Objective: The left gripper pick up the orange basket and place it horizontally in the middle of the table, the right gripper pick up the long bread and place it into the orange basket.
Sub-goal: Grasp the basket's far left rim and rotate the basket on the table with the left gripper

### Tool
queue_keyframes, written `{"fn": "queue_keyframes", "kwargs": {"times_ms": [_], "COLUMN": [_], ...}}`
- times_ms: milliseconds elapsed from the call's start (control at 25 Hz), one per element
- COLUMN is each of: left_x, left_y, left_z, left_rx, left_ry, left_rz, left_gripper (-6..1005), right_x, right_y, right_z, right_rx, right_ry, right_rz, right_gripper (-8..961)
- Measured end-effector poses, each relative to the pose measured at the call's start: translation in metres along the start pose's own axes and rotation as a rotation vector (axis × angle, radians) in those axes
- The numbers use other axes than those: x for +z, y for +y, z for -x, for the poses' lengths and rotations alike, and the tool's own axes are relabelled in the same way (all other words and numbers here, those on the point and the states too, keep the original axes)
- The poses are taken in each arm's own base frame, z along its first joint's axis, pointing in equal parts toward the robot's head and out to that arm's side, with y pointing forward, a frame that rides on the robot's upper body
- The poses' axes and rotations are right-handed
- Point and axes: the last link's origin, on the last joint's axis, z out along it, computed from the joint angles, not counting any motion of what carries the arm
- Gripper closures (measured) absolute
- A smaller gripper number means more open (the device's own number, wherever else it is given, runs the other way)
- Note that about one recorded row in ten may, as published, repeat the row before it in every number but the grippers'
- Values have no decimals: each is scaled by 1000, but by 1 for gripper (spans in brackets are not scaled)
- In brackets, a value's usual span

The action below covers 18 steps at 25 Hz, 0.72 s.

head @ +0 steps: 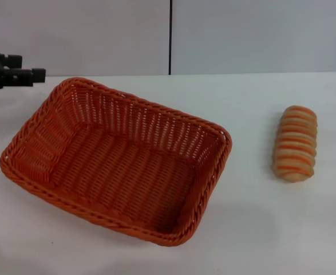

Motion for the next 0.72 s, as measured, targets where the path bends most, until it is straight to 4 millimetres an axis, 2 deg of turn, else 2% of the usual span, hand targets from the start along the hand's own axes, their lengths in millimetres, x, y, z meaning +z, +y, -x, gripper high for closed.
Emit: {"fn": "queue_keyframes", "kwargs": {"times_ms": [40, 720], "left_x": [12, 48], "left_y": [4, 14], "left_z": [1, 20], "left_rx": [20, 17], "left_ry": [-84, -285], "left_rz": [-34, -77], "left_gripper": [232, 238], "right_x": [0, -1], "right_y": [0, 0], "right_z": [0, -1], "right_rx": [1, 1], "right_ry": [1, 4], "right_rz": [-1, -1], "right_gripper": [332, 323]}}
